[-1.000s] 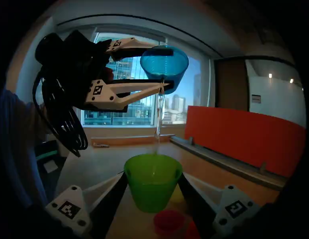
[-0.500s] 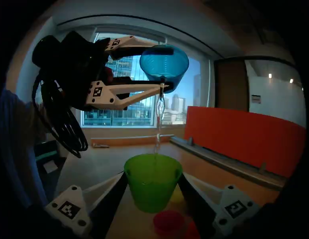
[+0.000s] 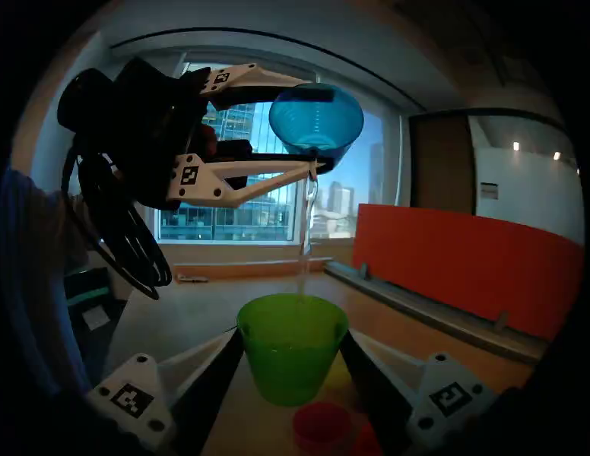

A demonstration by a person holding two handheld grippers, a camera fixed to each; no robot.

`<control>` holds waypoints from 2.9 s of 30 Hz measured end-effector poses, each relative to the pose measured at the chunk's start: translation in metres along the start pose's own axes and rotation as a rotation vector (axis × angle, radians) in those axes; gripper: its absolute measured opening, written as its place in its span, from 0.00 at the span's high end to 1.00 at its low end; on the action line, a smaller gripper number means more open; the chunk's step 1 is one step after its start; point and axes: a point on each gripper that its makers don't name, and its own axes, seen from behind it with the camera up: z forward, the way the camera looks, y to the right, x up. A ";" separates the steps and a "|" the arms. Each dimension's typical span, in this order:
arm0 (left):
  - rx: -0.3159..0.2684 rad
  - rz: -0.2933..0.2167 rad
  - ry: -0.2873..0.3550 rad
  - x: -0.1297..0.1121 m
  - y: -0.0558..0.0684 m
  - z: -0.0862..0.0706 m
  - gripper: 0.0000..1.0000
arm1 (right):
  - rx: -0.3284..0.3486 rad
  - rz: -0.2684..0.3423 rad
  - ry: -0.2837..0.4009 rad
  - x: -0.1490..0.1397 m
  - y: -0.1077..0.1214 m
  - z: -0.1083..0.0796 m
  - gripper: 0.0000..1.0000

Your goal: Pour water

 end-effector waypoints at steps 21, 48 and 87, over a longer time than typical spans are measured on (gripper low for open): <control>0.014 0.122 -0.004 0.011 -0.009 -0.002 0.14 | -0.011 0.009 0.009 0.000 0.004 0.000 0.10; 0.039 0.320 0.008 0.029 -0.008 -0.001 0.14 | -0.018 0.006 0.016 0.005 0.005 -0.002 0.10; 0.031 -0.724 -0.015 -0.025 -0.016 0.000 0.14 | -0.061 0.006 0.047 0.021 0.015 -0.006 0.10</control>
